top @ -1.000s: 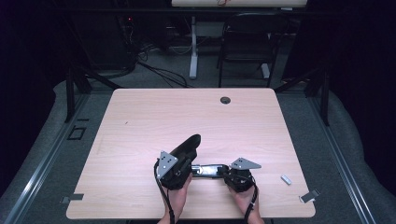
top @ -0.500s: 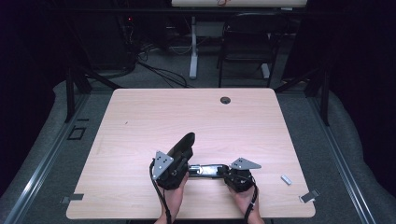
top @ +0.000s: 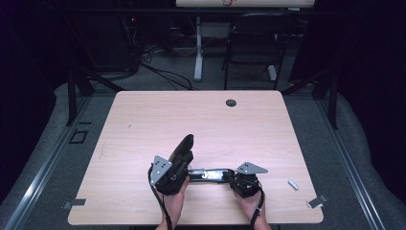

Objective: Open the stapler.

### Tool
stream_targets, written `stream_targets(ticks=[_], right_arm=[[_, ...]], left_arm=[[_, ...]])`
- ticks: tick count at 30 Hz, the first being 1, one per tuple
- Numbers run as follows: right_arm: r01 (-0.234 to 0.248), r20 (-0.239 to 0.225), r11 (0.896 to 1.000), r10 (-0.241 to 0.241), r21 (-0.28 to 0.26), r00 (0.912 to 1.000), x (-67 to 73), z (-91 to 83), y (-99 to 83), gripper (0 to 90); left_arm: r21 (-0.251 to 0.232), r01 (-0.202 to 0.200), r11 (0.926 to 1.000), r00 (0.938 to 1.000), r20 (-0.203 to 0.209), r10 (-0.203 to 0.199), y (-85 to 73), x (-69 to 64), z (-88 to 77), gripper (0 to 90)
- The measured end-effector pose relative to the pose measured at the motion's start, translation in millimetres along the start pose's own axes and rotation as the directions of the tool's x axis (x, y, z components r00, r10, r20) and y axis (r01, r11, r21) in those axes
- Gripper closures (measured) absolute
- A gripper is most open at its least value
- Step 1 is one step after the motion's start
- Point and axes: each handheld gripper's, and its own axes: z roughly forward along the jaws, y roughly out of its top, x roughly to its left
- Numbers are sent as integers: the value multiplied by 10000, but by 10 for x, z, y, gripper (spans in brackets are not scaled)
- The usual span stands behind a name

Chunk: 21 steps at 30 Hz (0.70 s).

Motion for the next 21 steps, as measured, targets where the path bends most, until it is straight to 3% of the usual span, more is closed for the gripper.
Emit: stream_targets(ticks=[21], right_arm=[[2, -32, 10000, -2, 4, 10000, -1, 3, 1, 900]], left_arm=[[-291, 103, 9995, 9998, -182, -108, 50, 111, -94, 900]])
